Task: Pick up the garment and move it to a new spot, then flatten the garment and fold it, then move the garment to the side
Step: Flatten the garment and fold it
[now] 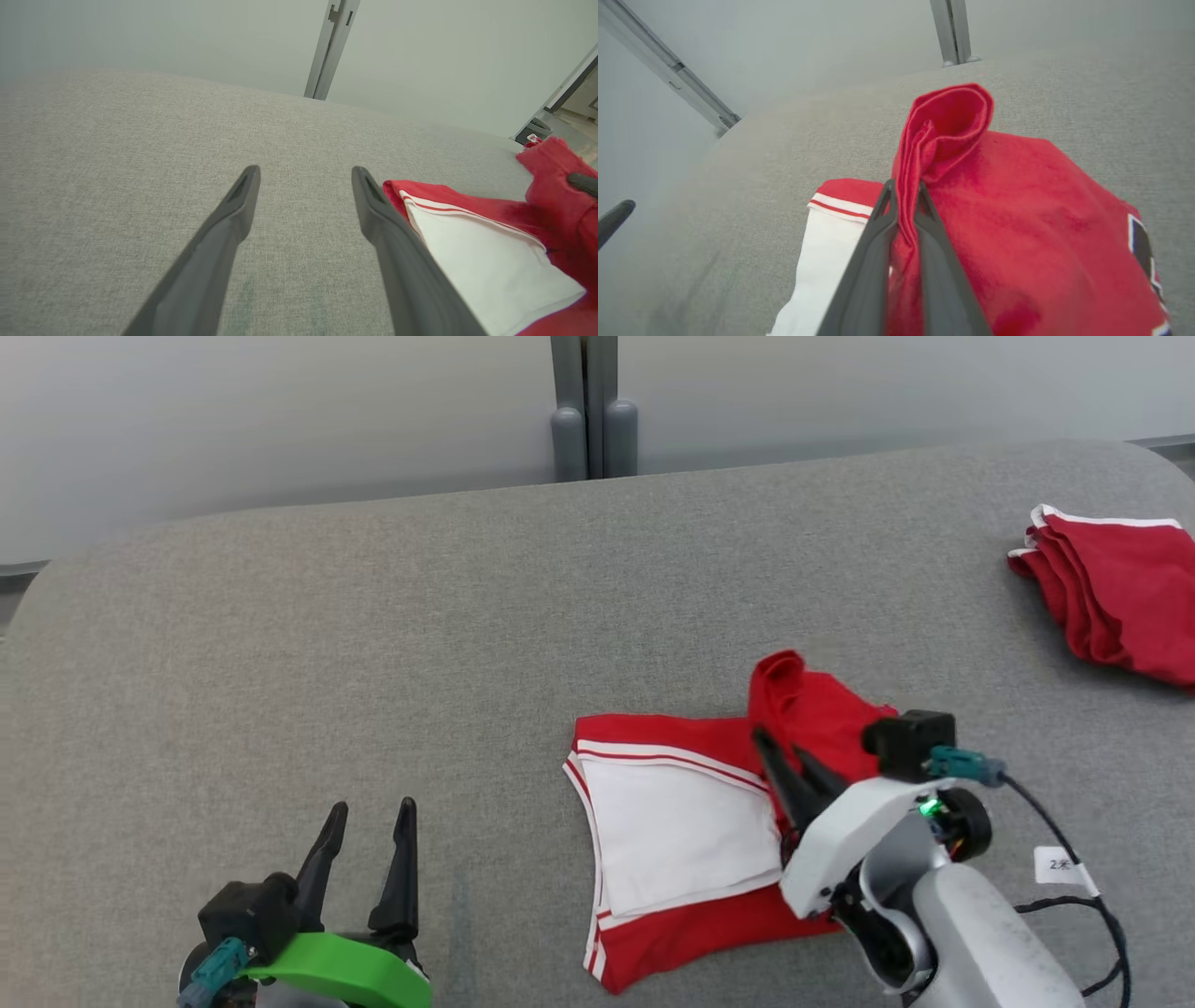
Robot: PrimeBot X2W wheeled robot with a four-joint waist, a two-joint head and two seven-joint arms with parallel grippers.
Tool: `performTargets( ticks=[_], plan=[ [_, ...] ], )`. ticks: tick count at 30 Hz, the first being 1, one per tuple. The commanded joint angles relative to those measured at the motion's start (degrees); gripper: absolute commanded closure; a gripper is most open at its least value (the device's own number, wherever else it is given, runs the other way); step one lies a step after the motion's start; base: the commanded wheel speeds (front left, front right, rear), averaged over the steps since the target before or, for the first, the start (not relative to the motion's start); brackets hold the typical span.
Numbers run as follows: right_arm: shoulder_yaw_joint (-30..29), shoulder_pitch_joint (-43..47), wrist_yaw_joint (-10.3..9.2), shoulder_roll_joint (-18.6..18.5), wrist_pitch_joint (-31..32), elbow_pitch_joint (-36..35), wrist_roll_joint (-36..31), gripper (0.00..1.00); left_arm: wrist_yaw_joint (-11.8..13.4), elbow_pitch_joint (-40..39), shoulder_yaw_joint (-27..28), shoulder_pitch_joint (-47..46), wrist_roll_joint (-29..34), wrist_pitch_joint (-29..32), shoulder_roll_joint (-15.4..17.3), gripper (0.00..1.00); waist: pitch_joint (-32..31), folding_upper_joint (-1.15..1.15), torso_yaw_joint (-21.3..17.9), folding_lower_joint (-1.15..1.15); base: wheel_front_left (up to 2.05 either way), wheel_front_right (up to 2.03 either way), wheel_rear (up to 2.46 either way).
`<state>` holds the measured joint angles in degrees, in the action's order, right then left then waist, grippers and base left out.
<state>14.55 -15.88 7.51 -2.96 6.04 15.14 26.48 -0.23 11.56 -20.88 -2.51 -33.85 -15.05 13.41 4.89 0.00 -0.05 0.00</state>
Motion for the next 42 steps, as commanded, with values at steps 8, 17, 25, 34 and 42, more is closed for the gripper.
performTargets(
  ticks=[8, 17, 25, 34, 42],
  plan=[
    [12.5, -0.9, -0.07, -0.1, -2.5, 2.9, 7.1, 1.00, -0.7, 1.1, -0.4, -1.2, 0.4, -0.1, -0.7, 0.00, -0.1, 0.00, 2.6, 0.00, 0.00, 0.00, 0.00],
    [18.4, -4.9, -0.06, 0.0, -5.2, 10.3, 10.4, 1.00, -1.1, 1.9, -0.6, -1.2, 0.7, -0.1, -1.2, 0.00, -0.6, 0.00, 3.6, 0.00, 0.00, 0.00, 0.00],
    [24.0, -7.0, -0.06, 0.0, -7.3, 13.7, 14.1, 0.00, -1.3, 2.5, -0.9, -0.8, 0.8, -0.1, -1.3, 0.00, -1.2, 0.00, 3.8, 0.00, 0.00, 0.00, 0.00],
    [23.0, -9.4, -0.06, -0.1, -14.3, 15.9, 7.8, 0.00, -1.6, 1.7, -0.7, -0.2, 1.6, -0.1, -2.2, 0.00, -2.5, 0.00, 3.0, 0.00, 0.00, 0.00, 0.00],
    [9.5, -7.5, -0.06, -0.1, -19.7, 16.7, -5.4, 0.00, -2.2, 1.0, -0.8, -0.9, 4.5, -0.1, -4.4, 0.00, -3.9, 0.00, 1.5, 0.00, 0.00, 0.00, 0.00]
  ],
)
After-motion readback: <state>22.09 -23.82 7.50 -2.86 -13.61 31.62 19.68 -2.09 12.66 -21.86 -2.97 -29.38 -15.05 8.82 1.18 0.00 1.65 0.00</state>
